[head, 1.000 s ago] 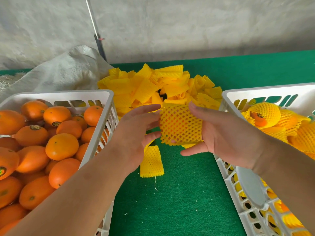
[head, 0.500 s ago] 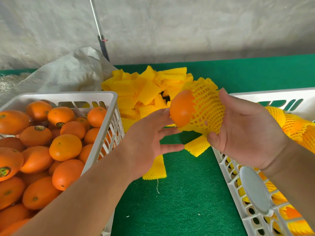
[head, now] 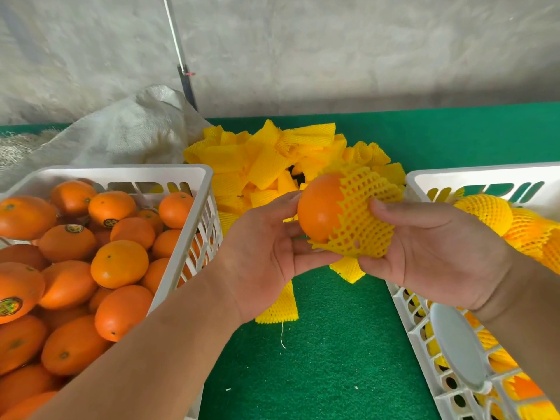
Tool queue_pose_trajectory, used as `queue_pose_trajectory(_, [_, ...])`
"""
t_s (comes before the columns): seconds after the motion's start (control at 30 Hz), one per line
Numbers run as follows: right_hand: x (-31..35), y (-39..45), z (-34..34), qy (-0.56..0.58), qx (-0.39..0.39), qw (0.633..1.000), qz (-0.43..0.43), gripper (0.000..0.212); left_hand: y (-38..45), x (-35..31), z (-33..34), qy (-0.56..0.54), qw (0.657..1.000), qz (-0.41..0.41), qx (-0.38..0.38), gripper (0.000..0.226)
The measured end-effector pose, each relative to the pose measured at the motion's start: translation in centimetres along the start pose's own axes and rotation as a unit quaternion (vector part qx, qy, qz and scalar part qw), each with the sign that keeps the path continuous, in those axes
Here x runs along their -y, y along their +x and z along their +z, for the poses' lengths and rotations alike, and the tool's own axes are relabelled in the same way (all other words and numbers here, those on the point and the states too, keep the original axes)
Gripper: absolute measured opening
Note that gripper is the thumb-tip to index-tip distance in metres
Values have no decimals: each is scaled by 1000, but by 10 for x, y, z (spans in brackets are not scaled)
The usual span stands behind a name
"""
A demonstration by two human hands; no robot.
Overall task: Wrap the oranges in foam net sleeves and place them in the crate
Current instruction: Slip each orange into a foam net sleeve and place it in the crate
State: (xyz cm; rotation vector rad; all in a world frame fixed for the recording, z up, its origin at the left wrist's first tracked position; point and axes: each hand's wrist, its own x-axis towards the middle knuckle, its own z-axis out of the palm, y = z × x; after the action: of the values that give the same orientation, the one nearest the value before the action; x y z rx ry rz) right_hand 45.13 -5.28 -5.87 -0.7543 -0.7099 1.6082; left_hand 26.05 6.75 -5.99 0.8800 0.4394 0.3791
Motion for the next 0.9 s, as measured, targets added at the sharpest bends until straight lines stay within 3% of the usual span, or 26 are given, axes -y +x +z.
queue_pose_trajectory(0.13, [-1,1,-5,-34,45,998,22,69,1,-1,-2,26,999,0,-20,37])
queue_pose_trajectory(0.23, [-1,-1,-4,-29,69,997,23,59,0,1,-4,66,998,2,-15,40])
queue_pose_trajectory(0.33, [0,-3,-1,-9,6,1000,2,60,0,4,-5,84,995,34,-45,40])
queue_pose_trajectory(0.4, [0,-4,-1,-21,-22,999,-9,65,2,5,-5,98,988,65,-100,23])
queue_pose_trajectory(0.47, [0,-2,0,-22,-14,1000,-2,63,4,8,-5,147,975,95,-139,15])
queue_pose_trajectory(0.57, [-2,0,-2,-29,14,999,14,59,7,11,-5,230,947,138,-176,23])
queue_pose_trajectory(0.73, [-4,1,-2,10,37,999,2,44,9,11,-10,253,928,170,-215,22])
queue_pose_trajectory(0.9, [-4,3,2,21,45,999,-7,41,10,11,-15,333,884,197,-263,21])
